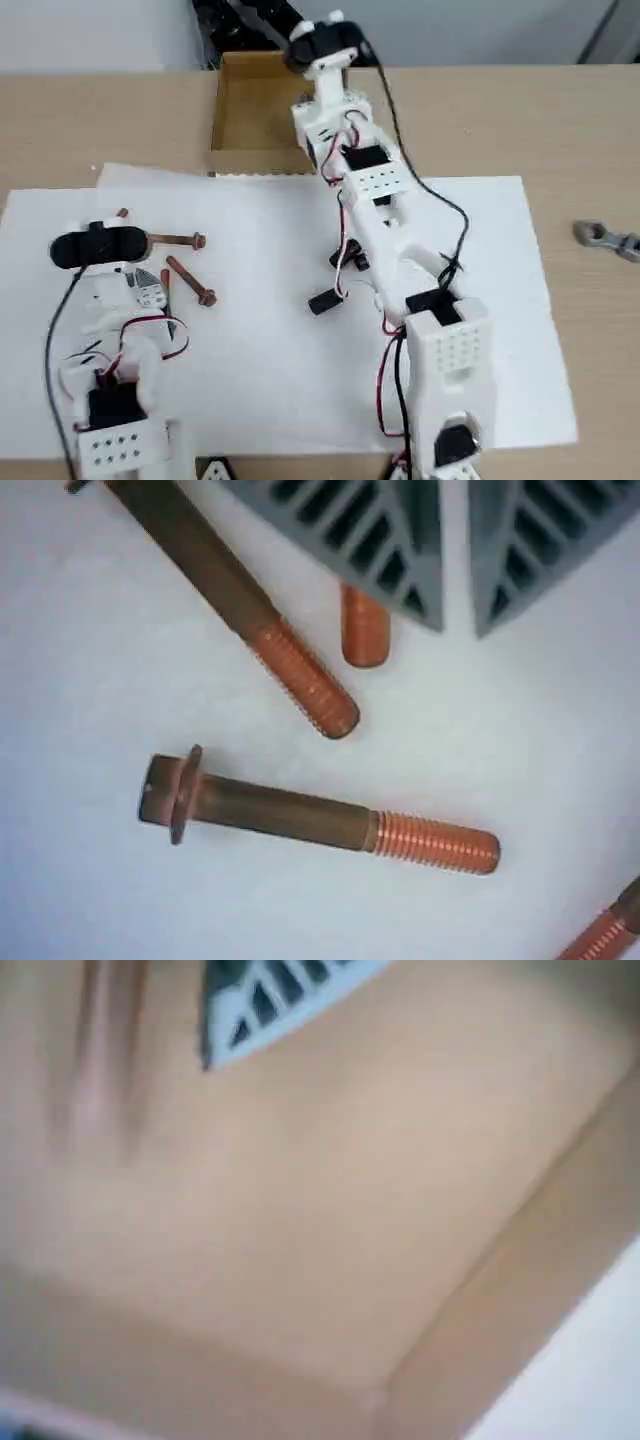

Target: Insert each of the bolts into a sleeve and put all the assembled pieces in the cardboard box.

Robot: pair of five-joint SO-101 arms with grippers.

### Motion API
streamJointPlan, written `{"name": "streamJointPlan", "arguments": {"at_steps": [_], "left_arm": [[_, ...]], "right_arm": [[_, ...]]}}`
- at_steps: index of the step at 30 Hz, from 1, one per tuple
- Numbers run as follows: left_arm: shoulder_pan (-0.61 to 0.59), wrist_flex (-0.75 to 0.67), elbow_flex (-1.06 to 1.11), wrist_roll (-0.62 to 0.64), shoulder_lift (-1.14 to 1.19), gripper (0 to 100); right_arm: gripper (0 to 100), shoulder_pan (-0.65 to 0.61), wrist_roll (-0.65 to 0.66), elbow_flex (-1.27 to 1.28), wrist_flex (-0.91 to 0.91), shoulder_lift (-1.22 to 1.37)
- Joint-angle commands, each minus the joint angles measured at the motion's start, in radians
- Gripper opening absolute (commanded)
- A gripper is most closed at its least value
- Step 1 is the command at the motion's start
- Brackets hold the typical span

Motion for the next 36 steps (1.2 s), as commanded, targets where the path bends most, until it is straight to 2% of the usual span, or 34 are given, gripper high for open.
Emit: {"name": "streamJointPlan", "arguments": {"at_steps": [1,3,7,9,13,16,21,28,31,36], "left_arm": [[-0.006,-0.025,-0.008,0.002,-0.011,1],[-0.006,-0.021,-0.008,0.002,-0.005,1],[-0.021,-0.021,-0.008,0.002,-0.009,1],[-0.049,-0.021,-0.012,0.002,-0.009,1],[-0.123,-0.023,-0.012,0.0,-0.005,1],[-0.172,-0.023,-0.013,-0.003,-0.003,1],[-0.18,-0.02,-0.03,0.003,-0.002,8],[-0.18,0.031,-0.114,0.041,0.02,8],[-0.18,0.058,-0.194,0.043,0.129,10],[-0.18,0.061,-0.392,0.063,0.443,10]], "right_arm": [[24.0,-0.013,0.011,-0.048,0.027,-0.033],[26.4,-0.019,0.011,-0.048,0.028,-0.033],[22.5,-0.022,0.011,-0.048,0.07,-0.058],[17.0,-0.024,0.011,-0.048,0.124,-0.091],[0.0,-0.024,0.011,-0.046,0.246,-0.18],[1.3,-0.024,0.005,-0.043,0.374,-0.239],[0.3,-0.019,0.005,-0.043,0.549,-0.346],[0.3,-0.016,0.011,-0.043,0.805,-0.562],[0.3,-0.016,0.011,-0.041,0.911,-0.659],[0.3,-0.008,0.038,-0.041,1.07,-0.789]]}}
